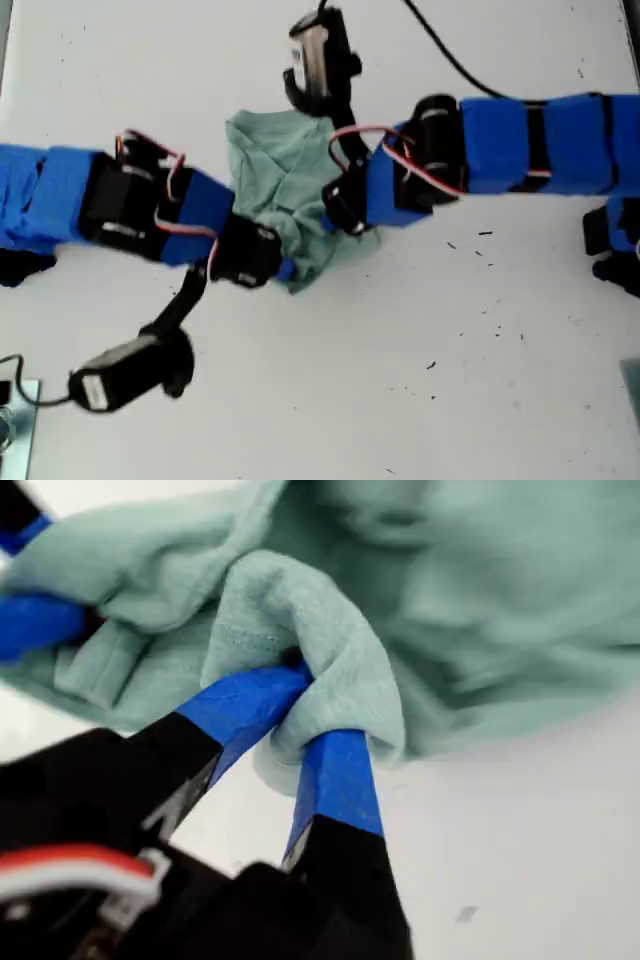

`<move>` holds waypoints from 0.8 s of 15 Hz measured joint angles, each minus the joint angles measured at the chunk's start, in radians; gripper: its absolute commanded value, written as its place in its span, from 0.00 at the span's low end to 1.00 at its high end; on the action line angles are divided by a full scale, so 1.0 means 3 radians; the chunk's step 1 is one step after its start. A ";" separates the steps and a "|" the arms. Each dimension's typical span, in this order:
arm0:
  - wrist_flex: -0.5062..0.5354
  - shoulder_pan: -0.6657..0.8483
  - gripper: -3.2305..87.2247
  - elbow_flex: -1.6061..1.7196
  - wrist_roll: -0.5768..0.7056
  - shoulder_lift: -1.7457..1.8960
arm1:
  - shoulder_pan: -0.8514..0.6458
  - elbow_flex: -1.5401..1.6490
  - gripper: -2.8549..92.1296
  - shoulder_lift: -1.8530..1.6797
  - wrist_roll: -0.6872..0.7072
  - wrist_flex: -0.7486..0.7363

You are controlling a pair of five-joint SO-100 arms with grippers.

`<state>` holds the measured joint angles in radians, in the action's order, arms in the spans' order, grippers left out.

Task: Fold t shirt

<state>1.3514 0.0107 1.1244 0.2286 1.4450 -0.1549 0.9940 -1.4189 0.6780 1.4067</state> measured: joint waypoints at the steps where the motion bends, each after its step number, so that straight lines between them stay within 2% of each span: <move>1: -0.0015 0.0332 0.03 0.0138 0.0138 0.0031 | -0.0297 0.0066 0.01 0.0026 0.0143 -0.0189; 2: -0.0010 0.0562 0.03 0.0291 0.0215 0.0036 | -0.0496 0.0066 0.05 0.0056 0.0230 -0.0291; 3: -0.0026 0.0690 0.14 0.0348 0.0251 0.0031 | -0.0578 0.0072 0.27 0.0066 0.0271 -0.0353; 4: -0.0036 0.0726 0.32 0.0358 0.0261 0.0036 | -0.0583 0.0072 0.39 0.0066 0.0302 -0.0378; 5: -0.0041 0.0741 0.39 0.0358 0.0286 0.0041 | -0.0583 0.0072 0.34 0.0066 0.0348 -0.0378; 6: -0.0020 0.0803 0.41 0.0394 0.0291 0.0112 | -0.0644 0.0072 0.31 0.0066 0.0363 -0.0378; 8: 0.0092 0.1094 0.38 0.0639 0.0256 0.0562 | -0.0879 0.0251 0.26 -0.0159 0.0363 -0.0409; 10: 0.0005 0.1646 0.37 0.1350 0.0230 0.1580 | -0.1202 0.1064 0.24 -0.0966 0.0266 -0.0695; 12: -0.0205 0.2045 0.36 0.2393 0.0230 0.2828 | -0.1621 0.2465 0.24 -0.2316 0.0148 -0.1309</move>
<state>1.2901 0.6243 1.8423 0.2976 2.2933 -0.6412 1.7334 -2.1138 0.7225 1.0140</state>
